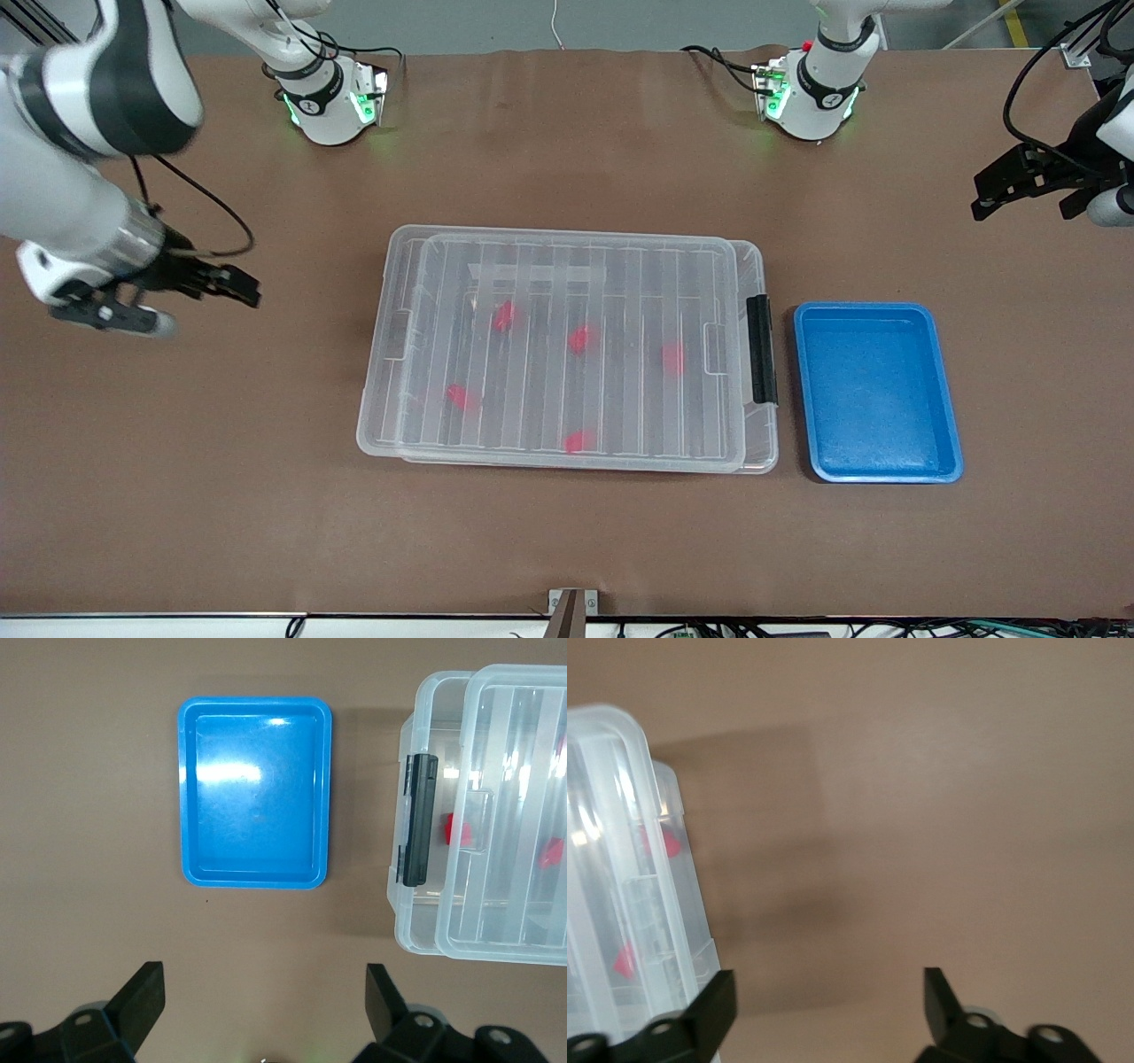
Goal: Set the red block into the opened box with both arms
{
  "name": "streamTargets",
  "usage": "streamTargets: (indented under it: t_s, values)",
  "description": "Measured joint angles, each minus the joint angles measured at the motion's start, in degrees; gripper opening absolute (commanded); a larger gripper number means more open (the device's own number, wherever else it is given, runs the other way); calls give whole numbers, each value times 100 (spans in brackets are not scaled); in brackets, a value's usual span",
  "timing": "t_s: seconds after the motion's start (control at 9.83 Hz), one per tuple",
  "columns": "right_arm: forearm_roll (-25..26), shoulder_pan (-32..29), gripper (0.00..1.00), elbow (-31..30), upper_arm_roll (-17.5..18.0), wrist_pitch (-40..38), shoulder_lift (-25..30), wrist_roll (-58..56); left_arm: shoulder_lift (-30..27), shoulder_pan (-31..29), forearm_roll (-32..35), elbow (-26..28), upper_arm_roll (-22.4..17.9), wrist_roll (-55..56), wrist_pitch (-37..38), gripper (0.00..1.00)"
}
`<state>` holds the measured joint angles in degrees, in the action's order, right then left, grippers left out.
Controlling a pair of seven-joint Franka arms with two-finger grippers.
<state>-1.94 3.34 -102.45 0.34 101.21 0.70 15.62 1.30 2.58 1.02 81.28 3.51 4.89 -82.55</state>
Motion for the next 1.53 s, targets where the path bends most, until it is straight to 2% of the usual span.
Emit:
streamTargets:
  t_s: [0.2, 0.51, 0.71, 1.02, 1.53]
  values:
    - [3, -420, 100, 105, 3, -792, 643, -12, 0, 1, 0, 0, 0, 100, 1, 100]
    - [16, -718, 100, 1085, -10, -1948, 849, -577, 0, 2, 0, -5, 6, 206, 2, 100]
    - [16, -975, 100, 1237, -19, -1970, 610, -1076, 0, 3, 0, -7, 7, 206, 2, 100]
    - [18, -982, 100, 1346, 2, -1724, 206, -1194, 0, 15, 0, -8, 11, 206, 2, 100]
    - [19, -983, 100, 1389, 3, -1737, 204, -1203, 0, 17, 0, -8, 17, 206, 2, 100]
